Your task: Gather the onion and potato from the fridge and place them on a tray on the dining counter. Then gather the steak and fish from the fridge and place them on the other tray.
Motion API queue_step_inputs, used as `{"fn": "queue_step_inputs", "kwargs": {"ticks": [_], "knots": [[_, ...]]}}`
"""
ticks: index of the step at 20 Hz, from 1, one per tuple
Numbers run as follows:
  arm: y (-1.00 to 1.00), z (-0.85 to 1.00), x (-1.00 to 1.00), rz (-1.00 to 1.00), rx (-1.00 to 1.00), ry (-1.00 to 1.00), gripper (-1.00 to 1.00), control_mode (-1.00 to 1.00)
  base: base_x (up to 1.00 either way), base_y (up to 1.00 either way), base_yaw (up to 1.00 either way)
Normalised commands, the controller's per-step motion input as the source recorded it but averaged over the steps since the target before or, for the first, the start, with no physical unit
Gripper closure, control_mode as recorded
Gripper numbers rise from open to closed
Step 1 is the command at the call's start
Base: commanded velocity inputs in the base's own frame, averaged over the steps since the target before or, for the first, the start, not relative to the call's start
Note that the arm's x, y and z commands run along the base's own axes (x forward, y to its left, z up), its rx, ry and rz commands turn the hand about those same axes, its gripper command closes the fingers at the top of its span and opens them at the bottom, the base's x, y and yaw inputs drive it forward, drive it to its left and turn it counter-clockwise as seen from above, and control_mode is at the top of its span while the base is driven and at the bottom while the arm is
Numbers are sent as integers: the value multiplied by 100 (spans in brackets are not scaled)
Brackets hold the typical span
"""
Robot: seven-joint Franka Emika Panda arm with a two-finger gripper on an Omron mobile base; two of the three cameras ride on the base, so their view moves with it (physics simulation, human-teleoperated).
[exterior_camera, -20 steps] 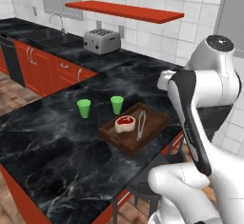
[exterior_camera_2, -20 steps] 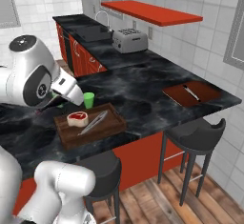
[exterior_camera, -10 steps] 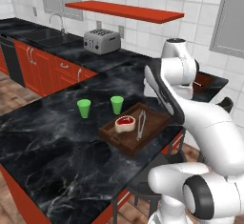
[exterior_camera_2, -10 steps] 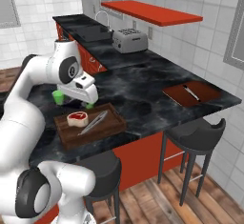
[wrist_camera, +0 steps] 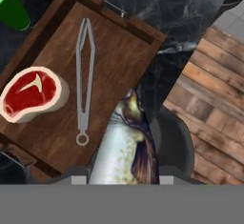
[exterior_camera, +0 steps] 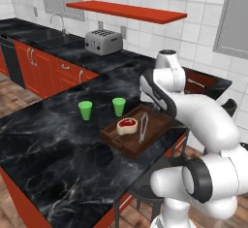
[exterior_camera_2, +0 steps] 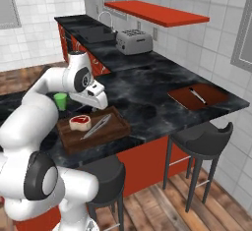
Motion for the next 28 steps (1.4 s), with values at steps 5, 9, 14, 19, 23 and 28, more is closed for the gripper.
{"fn": "queue_step_inputs", "kwargs": {"ticks": [5,9,14,19,23,28], "knots": [[0,-36,9,0,0,-12,100,-100,0,0,0],[0,-27,6,0,0,-14,100,-100,0,0,0],[0,-30,20,0,0,-10,100,-100,0,0,0],[1,-25,30,0,0,1,100,-100,0,0,0],[12,-28,29,0,0,9,100,-100,0,0,0],[5,-28,30,0,0,8,100,-100,0,0,0]]}}
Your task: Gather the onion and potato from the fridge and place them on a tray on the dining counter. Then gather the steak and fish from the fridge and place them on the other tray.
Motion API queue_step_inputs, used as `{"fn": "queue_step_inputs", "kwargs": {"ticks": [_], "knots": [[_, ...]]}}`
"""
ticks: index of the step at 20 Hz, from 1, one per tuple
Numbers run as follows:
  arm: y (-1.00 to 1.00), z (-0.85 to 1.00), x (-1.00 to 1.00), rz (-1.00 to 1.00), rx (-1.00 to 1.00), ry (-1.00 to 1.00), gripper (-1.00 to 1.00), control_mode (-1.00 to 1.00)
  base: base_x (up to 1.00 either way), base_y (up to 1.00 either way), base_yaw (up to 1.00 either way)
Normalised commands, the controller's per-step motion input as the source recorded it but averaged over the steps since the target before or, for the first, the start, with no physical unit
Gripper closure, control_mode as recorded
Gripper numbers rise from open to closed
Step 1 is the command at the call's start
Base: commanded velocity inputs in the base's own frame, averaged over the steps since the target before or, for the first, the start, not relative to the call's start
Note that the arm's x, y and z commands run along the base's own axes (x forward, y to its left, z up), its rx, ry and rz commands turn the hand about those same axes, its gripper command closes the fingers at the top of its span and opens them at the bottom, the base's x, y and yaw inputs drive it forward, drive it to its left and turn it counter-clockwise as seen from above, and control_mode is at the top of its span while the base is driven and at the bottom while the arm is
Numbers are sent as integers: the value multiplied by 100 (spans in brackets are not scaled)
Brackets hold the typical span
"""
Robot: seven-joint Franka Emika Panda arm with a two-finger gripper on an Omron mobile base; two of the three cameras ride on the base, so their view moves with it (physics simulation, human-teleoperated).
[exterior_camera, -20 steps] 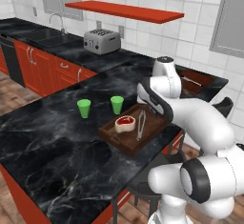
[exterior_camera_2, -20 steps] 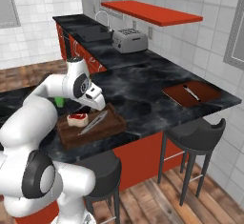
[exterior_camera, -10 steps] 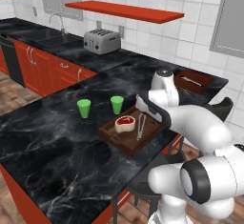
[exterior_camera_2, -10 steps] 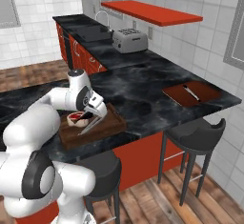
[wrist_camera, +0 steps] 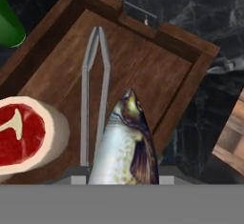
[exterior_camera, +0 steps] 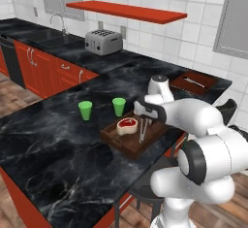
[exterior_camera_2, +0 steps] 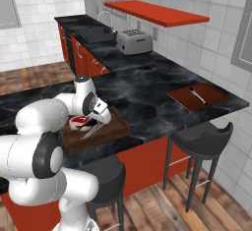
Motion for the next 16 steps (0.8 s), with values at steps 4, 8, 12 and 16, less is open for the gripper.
{"fn": "queue_step_inputs", "kwargs": {"ticks": [4,8,12,16], "knots": [[0,-32,44,0,0,2,100,-100,0,0,0],[0,-35,44,0,0,0,100,-100,0,0,0],[0,-28,22,0,0,0,100,-100,0,0,0],[0,-28,2,0,0,1,100,-100,0,0,0]]}}
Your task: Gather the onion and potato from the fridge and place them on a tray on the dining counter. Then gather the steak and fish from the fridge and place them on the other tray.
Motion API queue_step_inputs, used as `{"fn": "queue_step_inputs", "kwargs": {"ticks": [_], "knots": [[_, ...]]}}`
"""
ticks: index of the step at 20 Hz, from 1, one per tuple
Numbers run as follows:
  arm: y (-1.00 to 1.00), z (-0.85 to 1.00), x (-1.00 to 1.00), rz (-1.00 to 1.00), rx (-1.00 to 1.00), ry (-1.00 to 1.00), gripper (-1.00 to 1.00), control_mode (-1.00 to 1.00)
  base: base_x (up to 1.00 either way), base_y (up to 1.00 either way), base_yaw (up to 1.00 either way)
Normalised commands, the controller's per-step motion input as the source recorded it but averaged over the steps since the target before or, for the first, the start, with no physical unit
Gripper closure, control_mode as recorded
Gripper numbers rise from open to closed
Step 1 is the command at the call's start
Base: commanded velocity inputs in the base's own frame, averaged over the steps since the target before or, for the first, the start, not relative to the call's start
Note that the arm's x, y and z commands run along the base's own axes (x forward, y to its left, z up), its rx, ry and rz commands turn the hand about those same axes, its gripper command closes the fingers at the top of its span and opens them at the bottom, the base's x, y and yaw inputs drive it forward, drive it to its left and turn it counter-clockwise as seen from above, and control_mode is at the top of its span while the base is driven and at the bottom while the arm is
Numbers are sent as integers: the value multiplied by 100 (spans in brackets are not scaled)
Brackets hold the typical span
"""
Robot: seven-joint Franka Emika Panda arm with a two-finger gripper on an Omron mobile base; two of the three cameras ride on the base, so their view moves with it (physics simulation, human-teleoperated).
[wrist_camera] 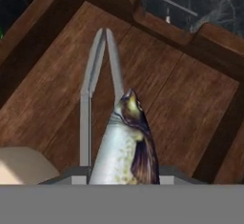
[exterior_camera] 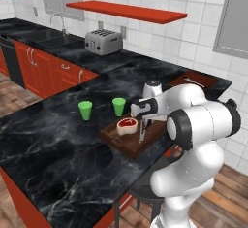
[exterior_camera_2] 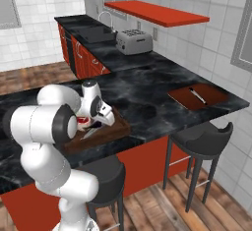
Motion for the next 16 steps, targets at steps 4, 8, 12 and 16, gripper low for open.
{"fn": "queue_step_inputs", "kwargs": {"ticks": [4,8,12,16], "knots": [[0,-25,6,0,0,0,100,-100,0,0,0],[0,-11,6,0,0,2,100,-100,0,0,0],[0,-4,0,0,0,0,-100,-100,0,0,0],[0,-2,0,0,0,0,-100,-100,0,0,0]]}}
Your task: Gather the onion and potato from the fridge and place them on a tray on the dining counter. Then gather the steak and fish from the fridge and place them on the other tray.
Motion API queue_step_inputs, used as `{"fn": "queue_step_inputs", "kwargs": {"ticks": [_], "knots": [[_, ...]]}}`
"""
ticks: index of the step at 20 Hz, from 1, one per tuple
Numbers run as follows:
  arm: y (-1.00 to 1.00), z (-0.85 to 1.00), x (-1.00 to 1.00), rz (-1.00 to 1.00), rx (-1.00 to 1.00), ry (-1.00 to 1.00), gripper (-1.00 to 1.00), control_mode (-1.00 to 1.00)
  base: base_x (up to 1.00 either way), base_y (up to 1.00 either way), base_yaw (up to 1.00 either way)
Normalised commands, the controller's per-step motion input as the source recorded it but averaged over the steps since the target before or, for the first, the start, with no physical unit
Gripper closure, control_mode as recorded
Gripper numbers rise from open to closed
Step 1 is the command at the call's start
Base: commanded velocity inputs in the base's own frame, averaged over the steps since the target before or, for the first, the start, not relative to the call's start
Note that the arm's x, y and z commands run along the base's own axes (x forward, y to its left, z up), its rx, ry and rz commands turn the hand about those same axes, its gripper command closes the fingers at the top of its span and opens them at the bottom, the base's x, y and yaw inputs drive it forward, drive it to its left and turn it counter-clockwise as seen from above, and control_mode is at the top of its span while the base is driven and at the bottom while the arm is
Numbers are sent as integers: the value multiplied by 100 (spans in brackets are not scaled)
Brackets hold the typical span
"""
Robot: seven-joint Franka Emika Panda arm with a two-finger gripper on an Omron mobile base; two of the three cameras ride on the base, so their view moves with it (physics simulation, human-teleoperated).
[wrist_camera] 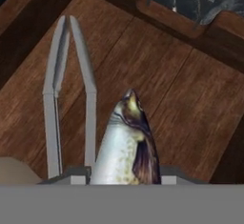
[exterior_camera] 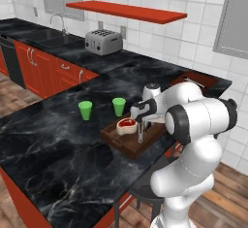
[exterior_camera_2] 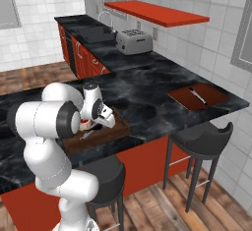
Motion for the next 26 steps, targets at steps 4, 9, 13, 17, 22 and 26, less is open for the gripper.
{"fn": "queue_step_inputs", "kwargs": {"ticks": [4,9,13,17,22,26], "knots": [[1,20,-8,0,0,-2,-100,-100,0,0,0],[0,47,-31,0,0,-13,-100,-100,0,0,0],[0,76,-31,1,0,-17,-100,-100,0,0,0],[-4,98,-46,6,0,-11,-100,-100,0,0,0],[-6,100,-69,13,0,-4,-100,-100,0,0,0],[-16,100,-73,19,0,0,-100,-100,0,0,0]]}}
